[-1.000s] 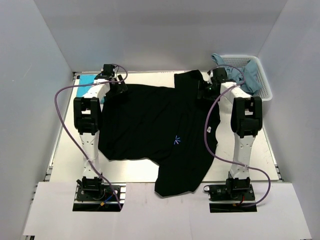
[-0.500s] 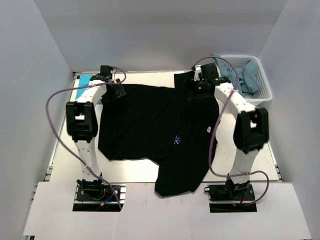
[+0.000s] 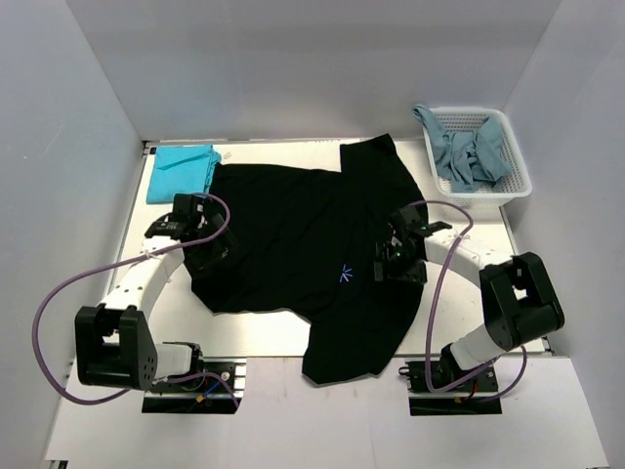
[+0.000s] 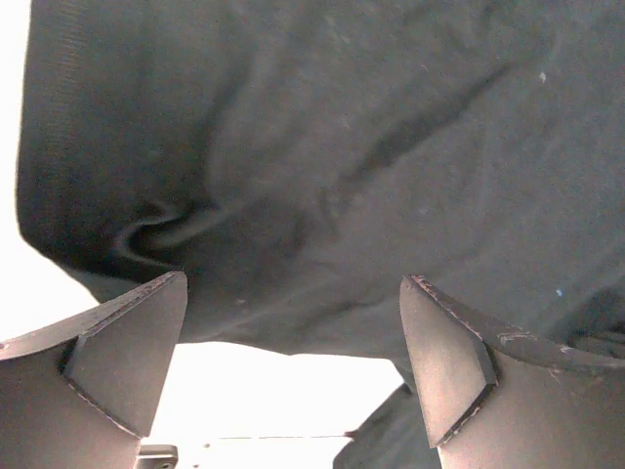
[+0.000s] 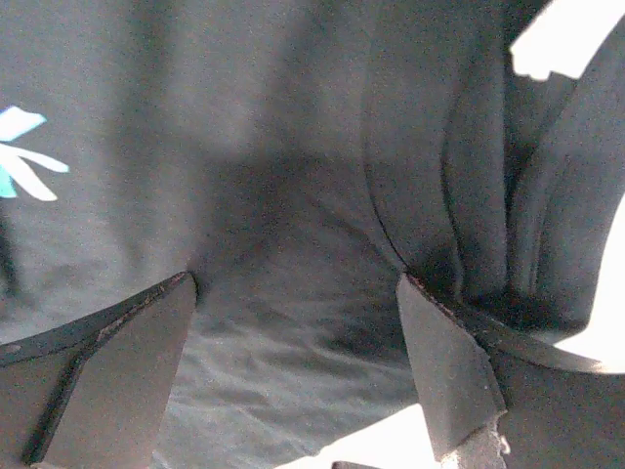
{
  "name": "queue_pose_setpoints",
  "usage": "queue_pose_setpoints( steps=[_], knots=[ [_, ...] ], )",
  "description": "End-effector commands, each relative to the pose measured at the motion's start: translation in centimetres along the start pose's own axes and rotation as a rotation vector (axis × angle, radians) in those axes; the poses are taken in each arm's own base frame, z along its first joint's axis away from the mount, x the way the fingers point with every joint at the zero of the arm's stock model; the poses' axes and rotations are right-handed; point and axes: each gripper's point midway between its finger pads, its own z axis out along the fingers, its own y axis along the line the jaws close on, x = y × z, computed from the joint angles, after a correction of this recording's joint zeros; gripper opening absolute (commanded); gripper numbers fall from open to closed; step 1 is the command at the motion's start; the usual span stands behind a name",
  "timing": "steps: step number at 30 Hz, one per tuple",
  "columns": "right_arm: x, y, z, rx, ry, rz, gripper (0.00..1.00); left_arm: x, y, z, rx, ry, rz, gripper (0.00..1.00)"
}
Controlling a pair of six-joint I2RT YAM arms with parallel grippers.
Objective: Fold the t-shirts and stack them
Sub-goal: Flatten out the tshirt
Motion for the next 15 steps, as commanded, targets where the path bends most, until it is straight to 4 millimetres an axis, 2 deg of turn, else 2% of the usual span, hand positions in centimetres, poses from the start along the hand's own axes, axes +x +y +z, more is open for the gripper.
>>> queue_pose_setpoints(
  steps=[1, 5, 7, 8, 10, 11, 13, 14, 15],
  knots=[
    [0.4, -0.8, 0.7, 0.017, -0.026, 0.096, 0.9, -1.5, -3.9, -0.4, 0.181, -0.045, -0.001, 1.0],
    [0.5, -2.9, 2.7, 0.061, -0.01, 0.162, 0.9, -3.3, -4.3, -1.1, 0.17, -0.094, 0.02, 1.0],
    [0.6, -4.6, 3.5, 0.13, 0.017, 0.174, 0.9, -3.7, -4.3, -1.3, 0.146, -0.089, 0.029, 1.0],
    [-0.8, -6.0, 3.2, 0.17, -0.016, 0.207, 0.9, -3.8, -4.1, -1.3, 0.129, -0.087, 0.027, 1.0],
    [-1.3, -7.5, 3.1, 0.224, -0.006, 0.216, 0.9, -3.8, -4.0, -1.4, 0.11, -0.061, 0.042, 1.0],
    [-1.9, -9.0, 2.8, 0.254, -0.014, 0.236, 0.9, -3.6, -3.7, -1.0, 0.084, -0.042, 0.039, 1.0],
    [-3.1, -9.7, 2.3, 0.26, -0.028, 0.248, 0.9, -3.8, -3.4, -1.3, 0.062, -0.033, 0.055, 1.0],
    [-3.9, -10.6, 1.9, 0.261, -0.045, 0.285, 0.9, -2.9, -2.8, -1.1, 0.035, 0.007, 0.051, 1.0],
    [-5.5, -10.5, 1.2, 0.244, -0.081, 0.294, 0.9, -2.8, -2.5, -1.1, 0.017, 0.009, 0.05, 1.0]
  ],
)
